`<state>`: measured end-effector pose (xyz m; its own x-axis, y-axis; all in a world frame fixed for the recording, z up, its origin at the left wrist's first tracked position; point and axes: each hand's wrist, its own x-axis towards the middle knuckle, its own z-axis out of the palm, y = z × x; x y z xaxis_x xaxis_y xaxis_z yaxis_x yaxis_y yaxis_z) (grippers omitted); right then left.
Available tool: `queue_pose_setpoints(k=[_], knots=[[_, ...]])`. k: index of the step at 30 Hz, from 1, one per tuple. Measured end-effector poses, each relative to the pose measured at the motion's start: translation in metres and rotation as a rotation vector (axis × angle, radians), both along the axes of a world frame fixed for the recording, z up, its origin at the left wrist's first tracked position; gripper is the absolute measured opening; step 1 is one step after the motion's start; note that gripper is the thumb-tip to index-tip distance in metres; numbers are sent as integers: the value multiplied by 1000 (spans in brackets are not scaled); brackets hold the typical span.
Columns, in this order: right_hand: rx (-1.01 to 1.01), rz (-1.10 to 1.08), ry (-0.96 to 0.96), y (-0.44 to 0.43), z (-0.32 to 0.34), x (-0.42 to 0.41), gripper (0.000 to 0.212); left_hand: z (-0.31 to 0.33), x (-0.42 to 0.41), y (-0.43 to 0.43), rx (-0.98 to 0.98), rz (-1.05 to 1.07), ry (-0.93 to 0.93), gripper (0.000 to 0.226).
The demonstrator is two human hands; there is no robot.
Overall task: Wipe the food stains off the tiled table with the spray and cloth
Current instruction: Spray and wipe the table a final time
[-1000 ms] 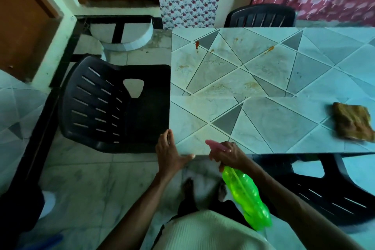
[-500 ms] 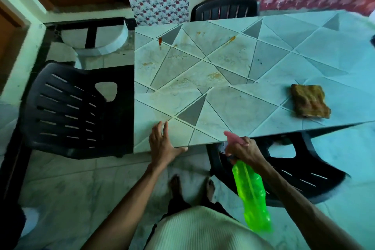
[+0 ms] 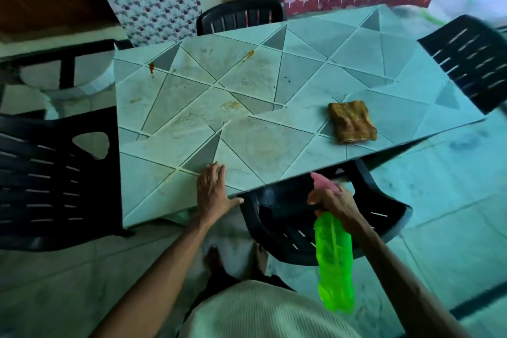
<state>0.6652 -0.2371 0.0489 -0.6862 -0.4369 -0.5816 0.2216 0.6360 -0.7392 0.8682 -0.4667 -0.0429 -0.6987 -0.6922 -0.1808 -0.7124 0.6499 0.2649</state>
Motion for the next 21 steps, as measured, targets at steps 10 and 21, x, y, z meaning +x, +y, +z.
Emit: queue_pose_setpoints(k=[10,21], knots=[[-109,482,98,-79,21,42,36,-4,42,-16,27,203,13,112],[-90,309,38,-126,18,41,48,0,40,-54,68,166,75,114]])
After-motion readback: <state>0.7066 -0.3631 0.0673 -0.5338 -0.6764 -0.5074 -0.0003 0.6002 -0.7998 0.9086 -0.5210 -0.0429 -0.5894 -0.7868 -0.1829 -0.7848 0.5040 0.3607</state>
